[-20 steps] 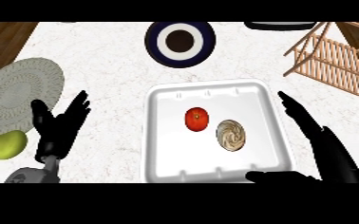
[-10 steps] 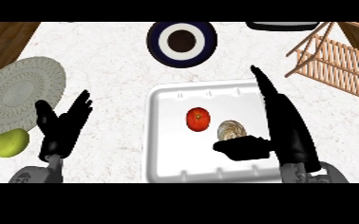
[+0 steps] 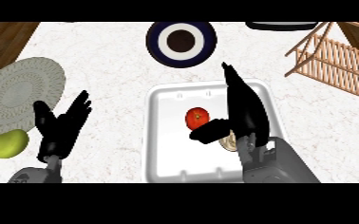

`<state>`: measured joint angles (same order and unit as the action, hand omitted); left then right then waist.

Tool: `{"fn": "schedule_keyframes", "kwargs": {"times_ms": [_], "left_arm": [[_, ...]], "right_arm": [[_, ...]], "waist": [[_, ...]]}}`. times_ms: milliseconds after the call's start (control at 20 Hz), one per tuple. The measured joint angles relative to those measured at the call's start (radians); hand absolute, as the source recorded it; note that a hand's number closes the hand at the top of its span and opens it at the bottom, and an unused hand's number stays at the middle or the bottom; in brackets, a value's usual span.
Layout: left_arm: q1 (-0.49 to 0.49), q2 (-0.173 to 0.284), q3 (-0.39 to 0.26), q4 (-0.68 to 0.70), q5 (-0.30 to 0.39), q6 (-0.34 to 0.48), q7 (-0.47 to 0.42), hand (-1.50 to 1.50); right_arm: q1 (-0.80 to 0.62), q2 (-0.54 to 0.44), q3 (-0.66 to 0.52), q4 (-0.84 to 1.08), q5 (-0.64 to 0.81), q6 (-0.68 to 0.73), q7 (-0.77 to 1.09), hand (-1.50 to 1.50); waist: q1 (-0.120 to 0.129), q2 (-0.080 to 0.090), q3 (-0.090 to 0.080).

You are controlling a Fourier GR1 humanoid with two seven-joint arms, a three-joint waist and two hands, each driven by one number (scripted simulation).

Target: Pick the tomato from the tray and place it in the tiered shelf

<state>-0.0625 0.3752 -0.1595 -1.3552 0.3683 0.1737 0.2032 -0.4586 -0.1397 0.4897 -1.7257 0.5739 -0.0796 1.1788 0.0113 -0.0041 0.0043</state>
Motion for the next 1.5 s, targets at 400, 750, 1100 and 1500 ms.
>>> {"fn": "schedule_keyframes", "kwargs": {"times_ms": [400, 750, 1100, 1500], "left_arm": [[0.003, -0.011, 0.005, -0.007, -0.018, 0.010, 0.018, 0.00], [0.010, -0.029, 0.008, -0.019, -0.031, 0.012, 0.018, 0.00], [-0.002, -0.026, 0.029, 0.007, -0.028, -0.022, 0.015, 0.00], [-0.006, -0.031, 0.044, 0.003, -0.039, -0.026, 0.035, 0.00]], "right_arm": [[0.004, 0.087, 0.006, 0.102, 0.088, 0.042, 0.016, -1.50], [0.003, 0.119, 0.051, 0.162, 0.151, 0.034, 0.033, -1.50], [-0.002, 0.125, 0.054, 0.247, 0.166, 0.015, 0.015, -1.50], [-0.006, 0.128, 0.022, 0.355, 0.212, -0.007, -0.012, -1.50]], "waist": [[-0.009, -0.001, 0.000], [-0.008, -0.001, 0.000], [-0.006, -0.001, 0.003], [-0.005, 0.000, 0.002]]}}
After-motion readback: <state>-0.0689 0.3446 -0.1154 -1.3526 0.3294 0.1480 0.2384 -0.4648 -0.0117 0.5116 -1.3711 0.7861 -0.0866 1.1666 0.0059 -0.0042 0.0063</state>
